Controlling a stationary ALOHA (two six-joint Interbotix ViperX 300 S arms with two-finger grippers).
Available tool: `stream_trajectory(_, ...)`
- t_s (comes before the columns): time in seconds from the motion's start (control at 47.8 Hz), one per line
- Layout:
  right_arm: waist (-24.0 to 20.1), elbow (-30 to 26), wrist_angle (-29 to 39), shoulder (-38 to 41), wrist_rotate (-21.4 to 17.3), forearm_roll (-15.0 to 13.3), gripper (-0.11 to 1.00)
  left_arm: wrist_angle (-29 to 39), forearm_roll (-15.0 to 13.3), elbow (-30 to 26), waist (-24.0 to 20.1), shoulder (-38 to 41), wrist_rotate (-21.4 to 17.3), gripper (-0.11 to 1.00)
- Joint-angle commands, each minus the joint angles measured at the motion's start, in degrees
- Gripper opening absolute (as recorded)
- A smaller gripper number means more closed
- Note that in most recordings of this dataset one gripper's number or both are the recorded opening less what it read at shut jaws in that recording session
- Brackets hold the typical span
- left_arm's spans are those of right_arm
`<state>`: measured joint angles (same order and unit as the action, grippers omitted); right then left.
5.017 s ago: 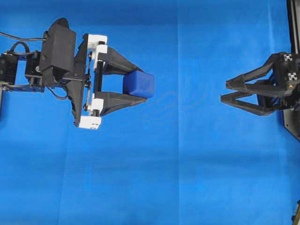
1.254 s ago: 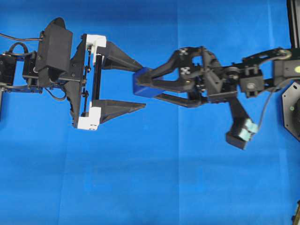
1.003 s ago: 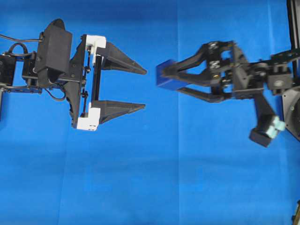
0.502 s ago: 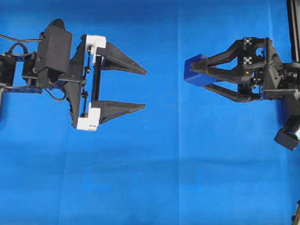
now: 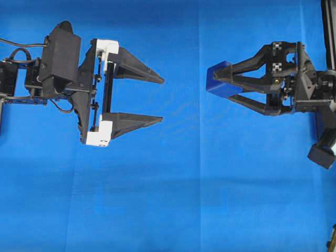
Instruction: Handover the blue block to the right arm after grasping it with the left arm, then place it in the designated position.
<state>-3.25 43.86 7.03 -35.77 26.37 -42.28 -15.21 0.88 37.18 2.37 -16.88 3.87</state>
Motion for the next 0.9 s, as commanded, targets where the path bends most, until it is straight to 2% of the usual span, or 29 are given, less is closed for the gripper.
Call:
stream_trajectory(0.0,-0.09,-0.7,-0.35,-0.44,-1.67,2.81,0.55,-0.7,0.09,-0.7,0.09,-1.32,-0.09,0.92)
stream_trajectory(0.146,-0.18,-0.53,-0.35,-1.05,-7.21,7.03,0.55,-0.62,0.09,-0.79,0.09,-1.23,-0.35,0.92)
stream_trajectory(0.272,-0.09,-0.53,-0.35,-1.49,-14.15,9.67,0.55,-0.62,0.09,-0.7,0.18,-1.23,-0.62,0.92)
stream_trajectory(0.878,-0.18,-0.35,3.69,-2.64,-48.34,10.37,0.55,-0.26,0.09,-0.62,0.09,-1.23,-0.79,0.92)
